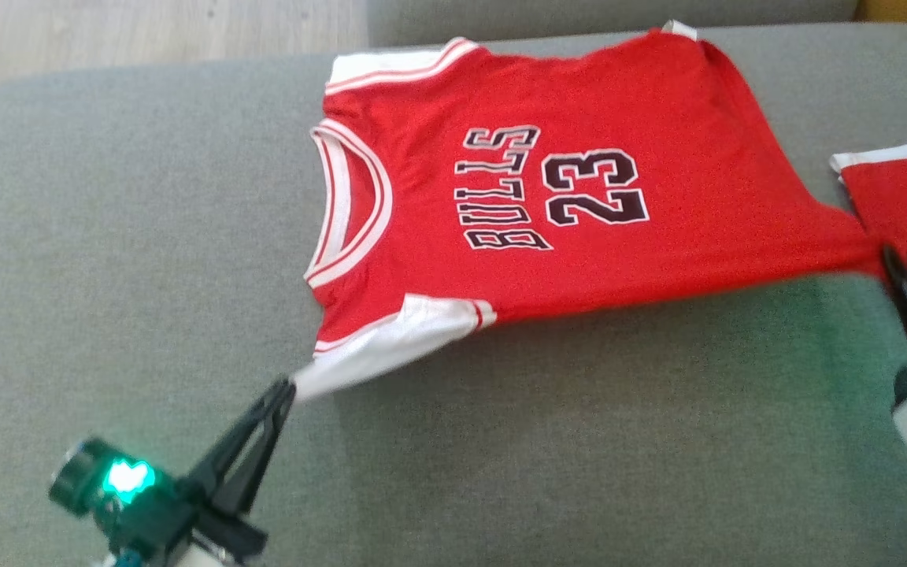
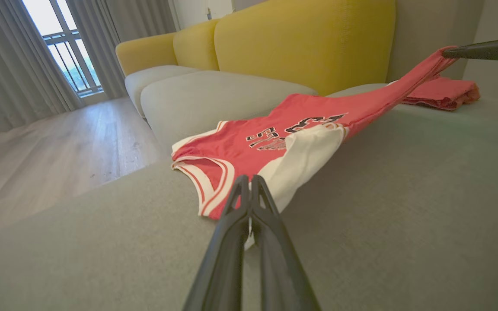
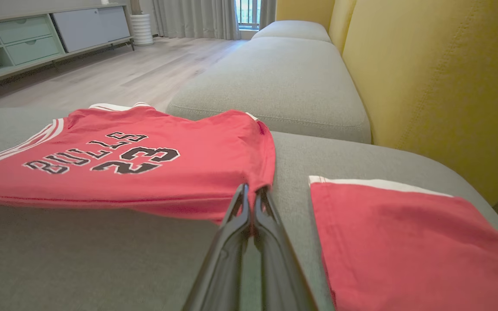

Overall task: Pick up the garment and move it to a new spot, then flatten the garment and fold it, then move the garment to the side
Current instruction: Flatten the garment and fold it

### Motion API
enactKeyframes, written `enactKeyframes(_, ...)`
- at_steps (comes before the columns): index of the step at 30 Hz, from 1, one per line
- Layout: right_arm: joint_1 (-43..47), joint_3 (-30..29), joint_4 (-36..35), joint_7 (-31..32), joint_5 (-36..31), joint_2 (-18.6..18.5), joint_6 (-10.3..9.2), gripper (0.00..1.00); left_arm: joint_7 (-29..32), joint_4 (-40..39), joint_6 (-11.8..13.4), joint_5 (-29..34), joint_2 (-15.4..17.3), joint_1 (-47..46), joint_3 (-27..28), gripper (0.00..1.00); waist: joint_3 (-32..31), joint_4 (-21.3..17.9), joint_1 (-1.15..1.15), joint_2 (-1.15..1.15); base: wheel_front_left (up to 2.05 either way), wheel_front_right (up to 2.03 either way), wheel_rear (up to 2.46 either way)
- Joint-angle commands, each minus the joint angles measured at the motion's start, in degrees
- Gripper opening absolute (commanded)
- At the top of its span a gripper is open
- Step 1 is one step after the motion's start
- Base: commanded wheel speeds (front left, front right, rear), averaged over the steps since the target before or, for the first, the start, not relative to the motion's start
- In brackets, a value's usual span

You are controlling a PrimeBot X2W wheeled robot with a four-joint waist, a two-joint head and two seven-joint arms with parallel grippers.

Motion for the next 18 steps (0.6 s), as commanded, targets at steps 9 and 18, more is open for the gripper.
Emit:
enactKeyframes(9,10.09,-6.98,-6.04,2.11,-0.95,-0.67,0.39,0.0,-0.14,0.07,-1.04,-2.88,1.58,2.93,1.85,0.0,-3.61,-0.15,0.01,0.0,0.0,0.0,0.0)
enactKeyframes(18,9.56,-12.61,-12.77,3.18,-6.04,0.47,0.39,0.0,-0.14,-5.06,1.06,-0.89,2.2,-2.28,6.9,0.0,-5.78,-0.5,0.01,0.0,0.0,0.0,0.0)
